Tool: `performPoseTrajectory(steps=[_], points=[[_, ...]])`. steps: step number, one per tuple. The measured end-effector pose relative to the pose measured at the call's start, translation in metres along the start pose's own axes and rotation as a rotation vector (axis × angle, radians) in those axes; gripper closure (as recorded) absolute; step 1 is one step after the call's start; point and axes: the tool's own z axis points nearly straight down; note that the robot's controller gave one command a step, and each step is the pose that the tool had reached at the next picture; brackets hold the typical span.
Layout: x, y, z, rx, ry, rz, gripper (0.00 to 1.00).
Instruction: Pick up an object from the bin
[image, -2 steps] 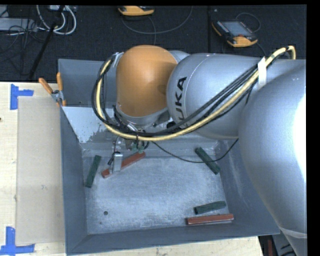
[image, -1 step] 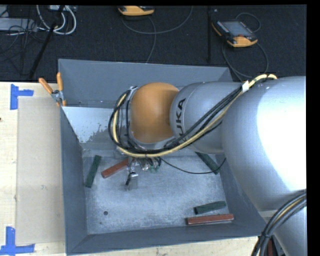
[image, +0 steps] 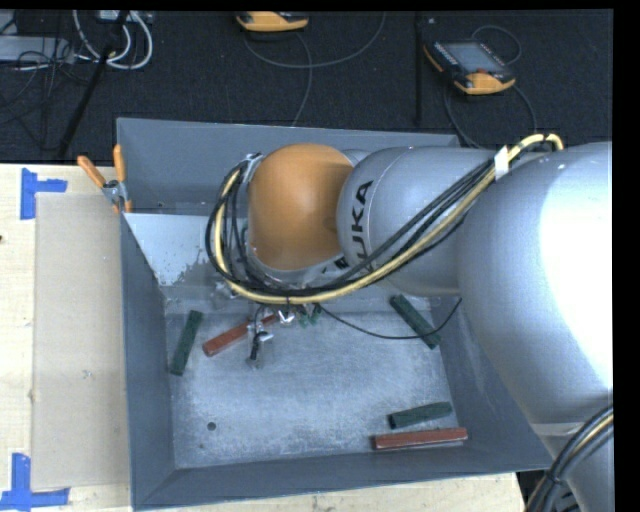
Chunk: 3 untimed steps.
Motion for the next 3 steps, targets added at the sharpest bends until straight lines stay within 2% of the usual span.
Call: performPoseTrajectory(steps=[1,2,3], points=[[0.002,-0.013,0.001,0.0,0.003,0.091,0.0],[0.008,-0.012,0.034,-0.001,0.009,0.124,0.0],[0.008,-0.012,0.034,0.0,0.006,0.127,0.0]])
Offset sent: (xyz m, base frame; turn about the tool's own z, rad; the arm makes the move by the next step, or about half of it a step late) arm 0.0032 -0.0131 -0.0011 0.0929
